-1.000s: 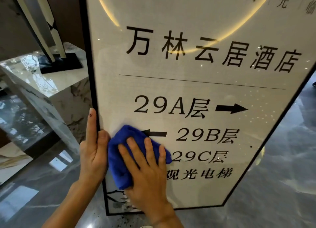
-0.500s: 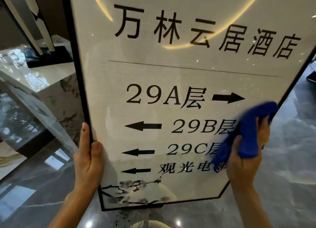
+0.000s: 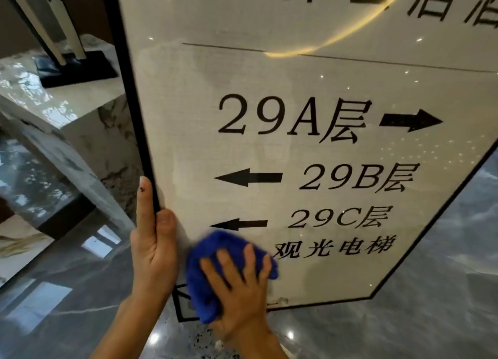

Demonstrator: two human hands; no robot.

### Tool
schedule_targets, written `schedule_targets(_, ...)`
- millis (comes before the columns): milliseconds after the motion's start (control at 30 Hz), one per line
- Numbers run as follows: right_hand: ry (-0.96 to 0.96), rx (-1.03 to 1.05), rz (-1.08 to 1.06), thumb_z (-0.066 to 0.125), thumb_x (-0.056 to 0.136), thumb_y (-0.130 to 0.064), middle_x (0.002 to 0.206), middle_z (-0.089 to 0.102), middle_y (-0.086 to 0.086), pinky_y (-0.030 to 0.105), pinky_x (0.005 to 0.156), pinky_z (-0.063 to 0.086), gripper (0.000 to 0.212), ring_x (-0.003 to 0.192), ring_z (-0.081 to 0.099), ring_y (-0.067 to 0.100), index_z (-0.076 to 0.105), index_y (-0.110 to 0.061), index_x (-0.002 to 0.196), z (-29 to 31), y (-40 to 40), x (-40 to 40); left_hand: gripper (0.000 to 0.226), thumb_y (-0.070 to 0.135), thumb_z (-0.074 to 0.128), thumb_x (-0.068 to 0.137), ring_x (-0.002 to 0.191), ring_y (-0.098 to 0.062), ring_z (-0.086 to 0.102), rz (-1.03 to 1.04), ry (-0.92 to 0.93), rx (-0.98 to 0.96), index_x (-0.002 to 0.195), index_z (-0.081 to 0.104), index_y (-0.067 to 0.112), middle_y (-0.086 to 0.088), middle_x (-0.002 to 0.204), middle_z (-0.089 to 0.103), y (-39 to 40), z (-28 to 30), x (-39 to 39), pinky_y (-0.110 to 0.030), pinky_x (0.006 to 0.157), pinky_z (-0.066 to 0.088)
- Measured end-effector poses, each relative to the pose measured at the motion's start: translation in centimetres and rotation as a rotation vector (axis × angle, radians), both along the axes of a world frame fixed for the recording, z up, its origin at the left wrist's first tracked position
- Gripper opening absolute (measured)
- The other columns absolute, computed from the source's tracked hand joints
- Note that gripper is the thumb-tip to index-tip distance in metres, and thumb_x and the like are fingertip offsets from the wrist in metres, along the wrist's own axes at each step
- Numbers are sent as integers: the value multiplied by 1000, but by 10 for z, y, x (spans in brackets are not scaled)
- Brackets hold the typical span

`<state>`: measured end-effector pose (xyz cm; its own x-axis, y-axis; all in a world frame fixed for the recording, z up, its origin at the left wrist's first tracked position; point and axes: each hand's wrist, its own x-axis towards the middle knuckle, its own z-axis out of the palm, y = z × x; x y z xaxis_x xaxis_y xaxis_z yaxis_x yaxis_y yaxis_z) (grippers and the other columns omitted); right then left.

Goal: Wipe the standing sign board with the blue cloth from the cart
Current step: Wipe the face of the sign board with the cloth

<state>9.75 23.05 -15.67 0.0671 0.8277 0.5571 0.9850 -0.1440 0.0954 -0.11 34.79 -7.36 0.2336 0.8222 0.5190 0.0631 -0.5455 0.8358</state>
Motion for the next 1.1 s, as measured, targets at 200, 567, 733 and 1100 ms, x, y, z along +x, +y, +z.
schedule_targets(200, -6, 33, 143, 60, 80, -46, 158, 29, -13, 43, 126, 1, 83, 155, 10, 16, 26, -33, 155, -6, -19, 18, 60, 23, 32, 104, 84, 35, 44, 3, -1, 10, 143, 12, 64, 63, 100, 42, 2, -3, 2, 9, 65, 32)
schedule_targets(567, 742, 554, -165, 47, 99, -34, 162, 27, -9, 53, 120, 29, 63, 148, 31, 28, 20, -33, 156, 71, -82, 196, 46, 53, 28, 102, 66, 16, 44, 60, -15, 55, 146, 13, 60, 24, 87, 55, -12, -13, -2, -4, 58, 37)
schedule_targets(733, 888, 562, -366, 48, 94, -58, 153, 38, 22, 59, 111, 36, 80, 139, 40, 41, 30, -5, 151, 56, -90, 228, 54, 36, 27, 105, 90, 37, 41, 18, 22, 34, 150, 8, 11, 61, 108, 41, -23, -35, -2, 11, 71, 28)
schedule_targets(1100, 602, 351, -235, 26, 97, -57, 155, 28, 22, 61, 121, 7, 64, 145, 20, 44, 28, -15, 145, 7, -20, 81, 45, 2, 25, 104, 108, 35, 35, 4, -9, 229, 144, 8, -11, 52, 131, 37, -15, -57, -2, 13, 80, 25)
